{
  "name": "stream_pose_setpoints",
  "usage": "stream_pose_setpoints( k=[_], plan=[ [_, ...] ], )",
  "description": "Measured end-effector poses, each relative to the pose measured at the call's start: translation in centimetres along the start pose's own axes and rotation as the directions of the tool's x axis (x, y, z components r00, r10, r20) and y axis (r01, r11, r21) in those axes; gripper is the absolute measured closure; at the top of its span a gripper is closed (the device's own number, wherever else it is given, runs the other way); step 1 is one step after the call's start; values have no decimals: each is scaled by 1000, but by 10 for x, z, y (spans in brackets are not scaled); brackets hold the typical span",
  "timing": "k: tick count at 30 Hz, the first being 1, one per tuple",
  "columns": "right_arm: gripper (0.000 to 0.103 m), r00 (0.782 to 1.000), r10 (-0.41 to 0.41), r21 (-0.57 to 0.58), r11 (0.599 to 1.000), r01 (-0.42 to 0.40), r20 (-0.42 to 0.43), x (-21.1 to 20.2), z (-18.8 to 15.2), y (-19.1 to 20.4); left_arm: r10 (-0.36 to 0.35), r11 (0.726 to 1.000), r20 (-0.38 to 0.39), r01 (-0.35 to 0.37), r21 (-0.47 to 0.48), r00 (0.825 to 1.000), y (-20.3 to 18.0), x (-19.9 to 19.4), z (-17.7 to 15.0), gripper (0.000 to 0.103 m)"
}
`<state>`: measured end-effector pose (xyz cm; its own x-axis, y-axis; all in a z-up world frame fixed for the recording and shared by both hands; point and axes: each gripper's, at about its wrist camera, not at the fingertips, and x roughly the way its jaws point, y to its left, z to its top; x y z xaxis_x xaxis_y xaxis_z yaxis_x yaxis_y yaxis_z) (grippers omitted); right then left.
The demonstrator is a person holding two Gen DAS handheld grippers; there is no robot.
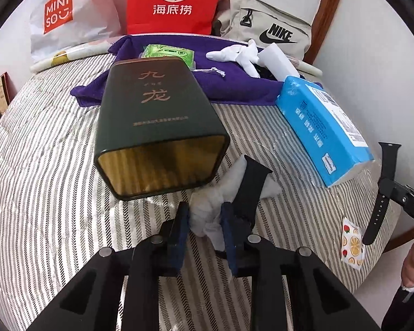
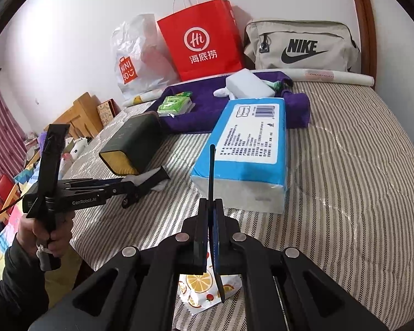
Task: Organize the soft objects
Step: 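Lift the white cloth with the left gripper while the right holds the black strap, then carry the white cloth over the purple towel with the left gripper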
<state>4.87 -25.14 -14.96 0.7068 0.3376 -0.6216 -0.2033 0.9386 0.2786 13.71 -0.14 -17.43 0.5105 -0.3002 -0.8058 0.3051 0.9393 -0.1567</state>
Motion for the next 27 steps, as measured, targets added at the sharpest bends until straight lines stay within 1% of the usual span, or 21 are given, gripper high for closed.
stream_pose_setpoints(
  k=[5, 10, 15, 18, 22, 24, 27],
  plan=[
    [100, 1000, -9, 5, 1000, 9, 0, -2, -1, -4, -11, 999, 30, 12, -46, 999, 11, -20, -7, 81],
    [100, 1000, -14, 3, 1000, 14, 3, -4, -2, -4, -46, 996, 98, 53, -75, 994, 19, -52, -14, 81],
    [100, 1000, -14, -6, 1000, 14, 7, -7, -1, 0, -11, 996, 116, 21, -85, 993, 25, -72, -22, 81],
    [100, 1000, -17, -11, 1000, 17, 15, -11, -1, 2, -15, 995, 129, 28, -100, 991, 30, -82, -25, 81],
    [100, 999, -23, -11, 1000, 23, 30, -18, 3, 4, -5, 994, 147, 21, -106, 989, 29, -93, -26, 81],
    [100, 999, -23, -16, 1000, 24, 38, -22, 5, 5, -15, 994, 156, 32, -108, 988, 29, -98, -21, 81],
    [100, 998, -25, -28, 999, 26, 57, -29, 13, 8, -13, 994, 168, 31, -102, 986, 26, -104, -11, 81]
  ],
)
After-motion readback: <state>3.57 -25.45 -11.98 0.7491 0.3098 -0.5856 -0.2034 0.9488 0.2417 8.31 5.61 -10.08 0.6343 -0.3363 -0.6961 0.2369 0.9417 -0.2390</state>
